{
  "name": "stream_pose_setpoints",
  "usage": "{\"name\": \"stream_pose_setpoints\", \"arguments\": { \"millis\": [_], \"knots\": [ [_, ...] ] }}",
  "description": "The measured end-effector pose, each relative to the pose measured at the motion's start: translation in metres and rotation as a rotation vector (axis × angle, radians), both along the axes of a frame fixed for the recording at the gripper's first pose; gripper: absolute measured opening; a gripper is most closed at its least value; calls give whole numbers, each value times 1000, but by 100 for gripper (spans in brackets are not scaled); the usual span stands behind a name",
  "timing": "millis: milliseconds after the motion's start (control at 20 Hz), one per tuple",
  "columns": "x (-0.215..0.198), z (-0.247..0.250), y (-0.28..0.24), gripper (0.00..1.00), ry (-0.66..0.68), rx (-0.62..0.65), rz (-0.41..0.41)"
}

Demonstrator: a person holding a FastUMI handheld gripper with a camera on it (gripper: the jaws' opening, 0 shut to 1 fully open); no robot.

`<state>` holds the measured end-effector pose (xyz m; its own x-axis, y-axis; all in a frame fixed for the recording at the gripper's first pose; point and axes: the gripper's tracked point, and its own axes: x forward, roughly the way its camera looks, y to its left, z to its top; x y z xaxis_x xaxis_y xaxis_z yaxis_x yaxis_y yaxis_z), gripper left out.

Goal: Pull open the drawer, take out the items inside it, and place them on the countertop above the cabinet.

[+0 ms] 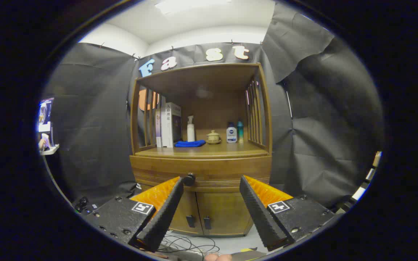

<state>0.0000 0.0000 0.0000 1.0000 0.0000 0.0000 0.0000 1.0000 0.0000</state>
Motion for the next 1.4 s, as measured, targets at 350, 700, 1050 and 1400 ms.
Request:
{"name": "stream_pose_setpoints", "arguments": {
  "millis": [350, 700, 1050, 1400],
  "knots": [
    [-2, 0, 1, 100, 0, -39, 10],
    [-6, 3, 8, 100, -11, -69, 24],
    [-6, 4, 7, 100, -12, -72, 17],
    [-1, 4, 7, 100, -10, -80, 12]
  ]
}}
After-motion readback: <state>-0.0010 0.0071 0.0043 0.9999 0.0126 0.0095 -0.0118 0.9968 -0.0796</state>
